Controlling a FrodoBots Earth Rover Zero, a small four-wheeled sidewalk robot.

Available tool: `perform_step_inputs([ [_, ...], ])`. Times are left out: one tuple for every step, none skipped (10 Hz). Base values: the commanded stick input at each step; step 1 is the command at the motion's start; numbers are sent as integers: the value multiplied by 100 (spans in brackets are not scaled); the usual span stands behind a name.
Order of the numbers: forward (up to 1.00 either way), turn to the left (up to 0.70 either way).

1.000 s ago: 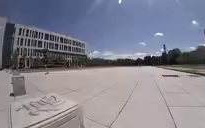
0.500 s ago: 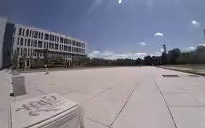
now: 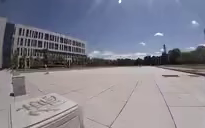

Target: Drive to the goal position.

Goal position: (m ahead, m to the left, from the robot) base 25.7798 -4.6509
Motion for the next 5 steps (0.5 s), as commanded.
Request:
perform_step_inputs([
  [6,0],
  [6,0],
  [6,0],
  [6,0],
  [6,0],
])
